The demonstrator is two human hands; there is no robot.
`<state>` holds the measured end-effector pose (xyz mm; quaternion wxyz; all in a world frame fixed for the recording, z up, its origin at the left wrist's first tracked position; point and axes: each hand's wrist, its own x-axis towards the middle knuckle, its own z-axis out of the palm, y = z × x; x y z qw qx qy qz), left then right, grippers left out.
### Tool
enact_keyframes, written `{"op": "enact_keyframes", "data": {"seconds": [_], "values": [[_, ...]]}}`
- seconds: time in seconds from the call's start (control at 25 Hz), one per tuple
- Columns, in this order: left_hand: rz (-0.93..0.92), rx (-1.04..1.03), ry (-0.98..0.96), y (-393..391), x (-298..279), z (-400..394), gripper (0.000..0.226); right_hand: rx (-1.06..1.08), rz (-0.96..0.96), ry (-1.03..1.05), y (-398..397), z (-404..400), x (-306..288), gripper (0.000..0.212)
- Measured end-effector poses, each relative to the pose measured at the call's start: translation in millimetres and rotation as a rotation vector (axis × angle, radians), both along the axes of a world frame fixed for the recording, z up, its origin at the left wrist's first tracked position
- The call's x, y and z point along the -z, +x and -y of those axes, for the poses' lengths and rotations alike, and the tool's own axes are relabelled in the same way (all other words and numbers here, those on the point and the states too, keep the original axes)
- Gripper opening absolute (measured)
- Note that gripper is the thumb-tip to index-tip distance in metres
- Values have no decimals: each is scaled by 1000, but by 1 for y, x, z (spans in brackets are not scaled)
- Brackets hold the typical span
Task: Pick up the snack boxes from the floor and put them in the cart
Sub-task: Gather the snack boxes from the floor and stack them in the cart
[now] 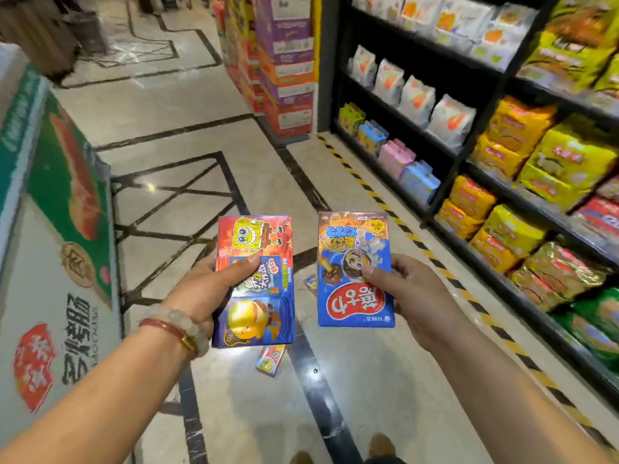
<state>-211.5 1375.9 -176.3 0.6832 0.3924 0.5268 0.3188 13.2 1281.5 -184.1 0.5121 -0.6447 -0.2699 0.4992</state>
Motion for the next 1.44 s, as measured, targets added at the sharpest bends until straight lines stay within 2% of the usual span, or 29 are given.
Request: {"op": "enact_keyframes", "data": {"seconds": [0.2, 0.4, 0.76, 0.92, 1.08, 1.2, 1.28, 1.44], "values": [[-10, 290, 29, 98, -13, 30, 14, 286, -15, 9, 63, 93, -5, 24], [6, 575, 21, 205, -24, 109, 16, 568, -45, 28, 121, 214, -8, 18], [19, 1031, -9, 388, -7, 334, 28, 1036, -54, -5, 195, 480, 0, 25], [-17, 1261, -44, 444, -3, 429, 47, 1251, -67, 4, 196, 577, 5, 23], [-14, 1496, -62, 496, 4, 523, 34, 1473, -72, 39, 193, 659, 13, 24], [-17, 1647, -94, 533, 12, 590, 12, 1627, -74, 43, 198, 710, 17, 24], [-24, 1758, -119, 560, 16, 637, 9, 1742, -70, 39, 206, 743, 18, 26], [-26, 1976, -136, 614, 10, 728, 37, 1948, -77, 64, 222, 802, 10, 24]]}}
